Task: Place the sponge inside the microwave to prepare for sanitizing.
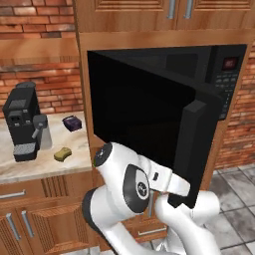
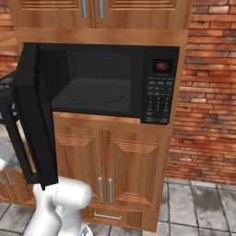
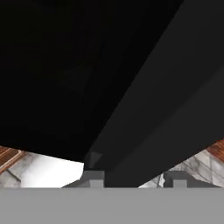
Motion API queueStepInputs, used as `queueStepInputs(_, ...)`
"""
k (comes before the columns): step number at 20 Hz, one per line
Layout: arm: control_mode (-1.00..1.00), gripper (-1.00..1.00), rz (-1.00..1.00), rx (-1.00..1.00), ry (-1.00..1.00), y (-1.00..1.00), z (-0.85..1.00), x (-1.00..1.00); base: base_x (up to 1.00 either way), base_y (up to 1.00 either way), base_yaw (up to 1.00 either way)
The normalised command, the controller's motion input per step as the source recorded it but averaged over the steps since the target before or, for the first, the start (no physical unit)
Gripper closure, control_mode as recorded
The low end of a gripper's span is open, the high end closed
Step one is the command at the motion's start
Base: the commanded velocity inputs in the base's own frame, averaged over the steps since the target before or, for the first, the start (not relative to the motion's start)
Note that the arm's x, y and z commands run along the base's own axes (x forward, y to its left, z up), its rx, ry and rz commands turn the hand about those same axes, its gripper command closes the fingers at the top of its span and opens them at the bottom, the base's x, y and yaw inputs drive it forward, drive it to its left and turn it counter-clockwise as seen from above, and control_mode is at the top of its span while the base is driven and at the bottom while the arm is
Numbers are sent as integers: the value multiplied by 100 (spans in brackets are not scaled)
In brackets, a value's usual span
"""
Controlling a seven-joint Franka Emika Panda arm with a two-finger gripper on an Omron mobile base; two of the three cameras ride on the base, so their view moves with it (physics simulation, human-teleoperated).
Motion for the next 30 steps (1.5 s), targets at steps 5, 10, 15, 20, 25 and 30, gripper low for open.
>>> queueStepInputs(5,-100,100,-22,-6,4,91,-37,-8,0,0,0)
queueStepInputs(10,-100,100,-24,-6,0,68,0,0,0,0,0)
queueStepInputs(15,-100,100,-17,-2,0,11,0,-30,0,0,0)
queueStepInputs(20,-100,-100,-9,0,0,0,0,-67,0,0,0)
queueStepInputs(25,-100,-100,-5,0,-2,-2,2,-62,0,0,0)
queueStepInputs(30,-100,-100,1,2,0,-25,33,-54,0,0,0)
